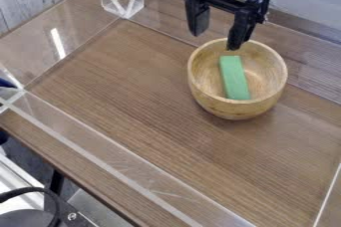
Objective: Remove the green block from inside the brown bowl and put it on the table
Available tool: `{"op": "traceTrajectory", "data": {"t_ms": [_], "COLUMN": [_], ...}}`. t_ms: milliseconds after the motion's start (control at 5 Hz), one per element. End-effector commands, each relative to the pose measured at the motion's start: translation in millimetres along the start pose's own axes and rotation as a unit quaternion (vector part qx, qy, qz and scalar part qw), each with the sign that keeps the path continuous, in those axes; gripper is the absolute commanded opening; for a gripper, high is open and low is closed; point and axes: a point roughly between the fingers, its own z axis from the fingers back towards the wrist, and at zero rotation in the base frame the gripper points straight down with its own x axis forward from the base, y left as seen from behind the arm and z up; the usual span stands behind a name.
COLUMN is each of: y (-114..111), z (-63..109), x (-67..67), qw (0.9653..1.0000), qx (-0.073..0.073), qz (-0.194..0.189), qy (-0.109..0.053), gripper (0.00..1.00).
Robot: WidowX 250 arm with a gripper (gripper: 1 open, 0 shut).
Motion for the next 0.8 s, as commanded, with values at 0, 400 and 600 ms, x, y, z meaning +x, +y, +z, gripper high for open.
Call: {"op": "traceTrajectory", "data": {"t_ms": [0, 400, 600], "y": [-4, -11, -12], "z": [-9.8, -21.5, -21.2], "x": [0.5, 3.9, 7.8], "qw": [0.9999, 0.9995, 0.9995], "qx": [-0.013, -0.024, -0.02], "qz": [-0.006, -0.021, -0.025], "qy": [0.004, 0.001, 0.0], "gripper": [1.0, 1.0, 1.0]}}
